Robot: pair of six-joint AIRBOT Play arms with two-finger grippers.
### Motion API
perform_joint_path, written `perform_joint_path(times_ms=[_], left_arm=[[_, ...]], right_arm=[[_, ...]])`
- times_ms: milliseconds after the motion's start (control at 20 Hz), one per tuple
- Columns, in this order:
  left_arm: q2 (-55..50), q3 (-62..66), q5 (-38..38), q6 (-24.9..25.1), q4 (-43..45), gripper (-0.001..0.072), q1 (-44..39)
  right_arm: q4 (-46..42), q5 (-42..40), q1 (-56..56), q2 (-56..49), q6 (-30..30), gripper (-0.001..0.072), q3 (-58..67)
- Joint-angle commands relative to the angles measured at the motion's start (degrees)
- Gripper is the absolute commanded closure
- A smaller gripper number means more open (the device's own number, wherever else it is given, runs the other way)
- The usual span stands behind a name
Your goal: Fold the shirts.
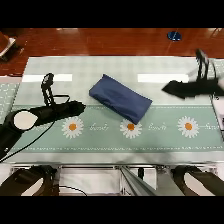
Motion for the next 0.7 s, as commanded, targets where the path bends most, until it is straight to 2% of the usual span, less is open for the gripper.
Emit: perform_joint_path(times_ms=[0,300,450,650], left_arm=[[-0.1,0.0,2.6,0.1,0.0,0.0693,-0.2],[-0.1,0.0,2.7,0.1,-0.2,0.0693,-0.2],[-0.1,0.0,2.8,0.1,-0.2,0.0693,-0.2],[-0.1,0.0,2.8,0.1,-0.2,0.0693,-0.2]], right_arm=[[11.8,-14.4,-1.4,8.3,2.2,0.0309,-21.2],[34.5,-12.7,-1.4,-5.8,-15.5,0.0307,-21.8],[38.1,-6.9,-1.4,-14.4,-20.5,0.0307,-18.1],[37.8,-3.3,1.3,-23.3,-21.3,0.0307,-11.5]])
